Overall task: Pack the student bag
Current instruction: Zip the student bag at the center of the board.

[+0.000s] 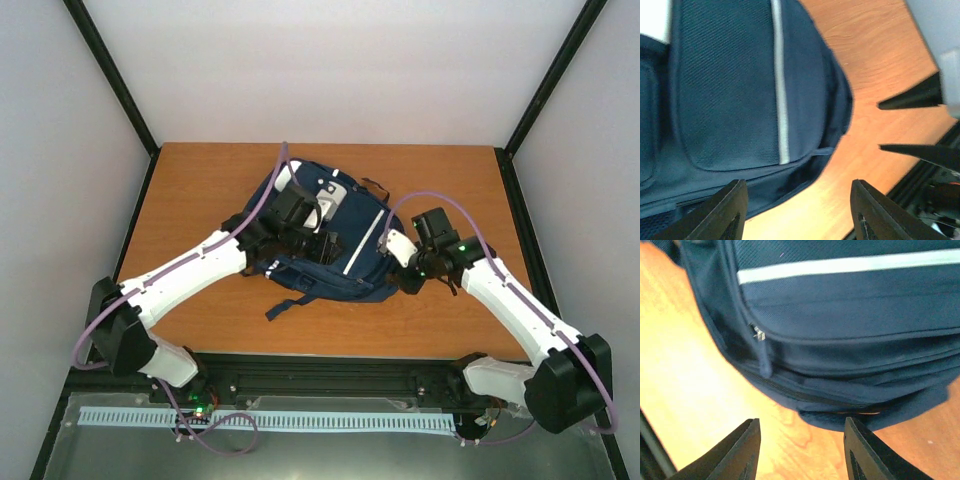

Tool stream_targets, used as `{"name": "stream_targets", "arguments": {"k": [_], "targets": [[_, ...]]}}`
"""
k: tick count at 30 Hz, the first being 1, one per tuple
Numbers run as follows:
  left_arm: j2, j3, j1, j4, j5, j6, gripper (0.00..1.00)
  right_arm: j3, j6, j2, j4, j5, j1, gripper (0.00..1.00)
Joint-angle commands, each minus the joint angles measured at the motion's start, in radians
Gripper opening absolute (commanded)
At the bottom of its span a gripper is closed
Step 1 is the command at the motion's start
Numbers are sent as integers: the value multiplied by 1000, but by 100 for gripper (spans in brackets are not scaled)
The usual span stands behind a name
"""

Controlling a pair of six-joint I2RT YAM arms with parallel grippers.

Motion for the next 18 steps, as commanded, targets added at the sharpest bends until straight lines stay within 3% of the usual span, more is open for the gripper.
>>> {"name": "stream_targets", "arguments": {"k": [1, 8, 18], "targets": [[16, -56, 16, 16, -103, 53, 58, -15, -31, 33, -19, -64, 32, 47], [-61, -215, 21, 140, -95, -145, 58, -13, -21, 163, 44, -108, 82, 48], [-143, -464, 21, 426, -128, -620, 60, 7, 10, 285, 130, -68, 151, 47]]}}
